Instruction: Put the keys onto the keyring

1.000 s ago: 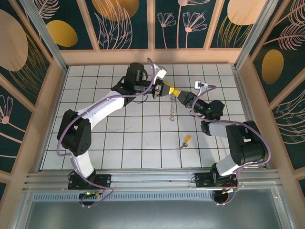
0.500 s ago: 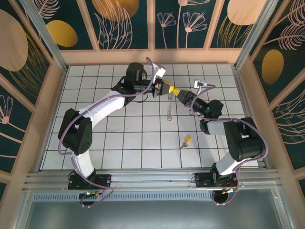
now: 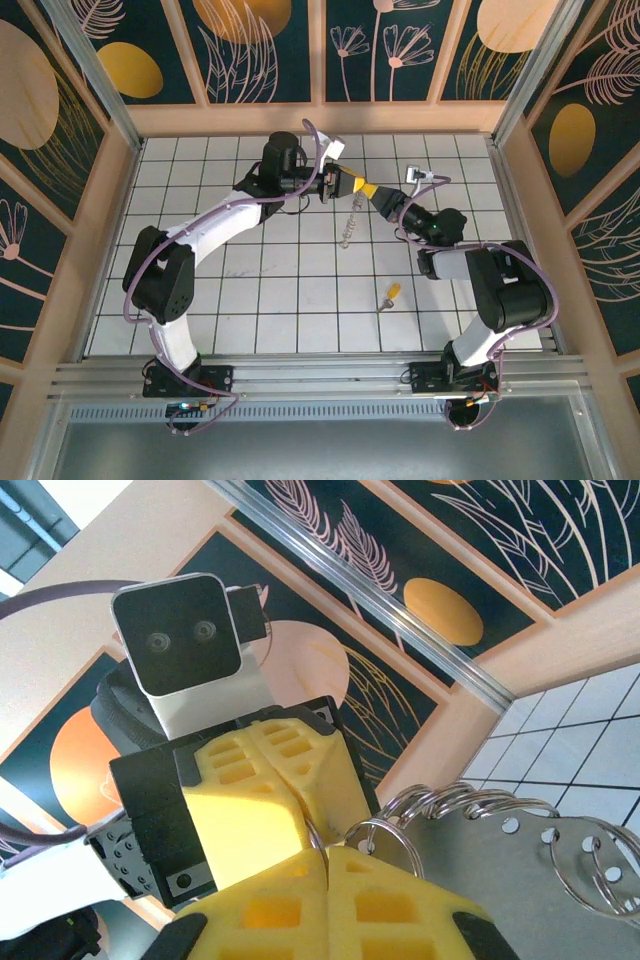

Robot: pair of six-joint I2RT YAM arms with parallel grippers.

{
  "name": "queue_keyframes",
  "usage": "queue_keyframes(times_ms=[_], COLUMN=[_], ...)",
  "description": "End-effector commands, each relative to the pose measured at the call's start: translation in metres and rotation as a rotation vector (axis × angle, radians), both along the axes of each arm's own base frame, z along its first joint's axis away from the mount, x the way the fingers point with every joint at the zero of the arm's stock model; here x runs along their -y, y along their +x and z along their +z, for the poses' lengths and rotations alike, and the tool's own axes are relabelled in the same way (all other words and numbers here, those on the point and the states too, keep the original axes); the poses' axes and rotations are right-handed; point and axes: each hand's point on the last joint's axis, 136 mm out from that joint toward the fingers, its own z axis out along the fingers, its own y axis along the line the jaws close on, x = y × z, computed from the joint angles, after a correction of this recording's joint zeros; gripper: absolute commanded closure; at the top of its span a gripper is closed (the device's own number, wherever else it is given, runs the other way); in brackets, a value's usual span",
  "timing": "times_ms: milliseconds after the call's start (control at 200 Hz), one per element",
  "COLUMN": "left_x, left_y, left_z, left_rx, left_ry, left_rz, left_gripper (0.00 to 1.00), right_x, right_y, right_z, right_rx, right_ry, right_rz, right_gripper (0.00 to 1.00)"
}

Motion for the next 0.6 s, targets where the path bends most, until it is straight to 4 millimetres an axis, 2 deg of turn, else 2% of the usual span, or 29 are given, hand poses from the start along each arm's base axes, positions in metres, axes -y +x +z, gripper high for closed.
queue_keyframes(times_ms=[0, 110, 245, 330, 370, 385, 420, 596], left_x=[0.007, 0.000, -0.011, -0.021, -0.025, -0.030, -0.035, -0.050], left_y=[-0.008, -0.002, 0.007, 0.012, 0.017, 0.014, 0.015, 0.015], left_z=[0.013, 0.024, 0.036, 0.042, 0.036, 0.047, 0.050, 0.050], left_rx=[0.027, 0.031, 0.029, 0.027, 0.014, 0.026, 0.025, -0.006], left_ry=[-0.062, -0.108, -0.162, -0.196, -0.205, -0.227, -0.248, -0.318], left_rz=[-0.026, 0.056, 0.171, 0.248, 0.284, 0.294, 0.321, 0.374], left_gripper=[0.90, 0.68, 0.53, 0.48, 0.45, 0.44, 0.43, 0.41], right_x=[-0.004, 0.001, 0.005, 0.007, 0.008, 0.008, 0.008, 0.010], right_y=[-0.011, -0.008, -0.004, -0.003, -0.002, -0.002, -0.002, 0.000], right_z=[0.022, 0.025, 0.026, 0.028, 0.029, 0.029, 0.030, 0.032], right_rx=[0.099, 0.098, 0.090, 0.091, 0.090, 0.091, 0.090, 0.084], right_ry=[0.042, 0.059, 0.076, 0.083, 0.086, 0.086, 0.089, 0.105], right_rz=[0.008, -0.026, -0.058, -0.069, -0.073, -0.074, -0.076, -0.090], right_gripper=[1.00, 1.00, 1.00, 1.00, 1.00, 1.00, 1.00, 1.00])
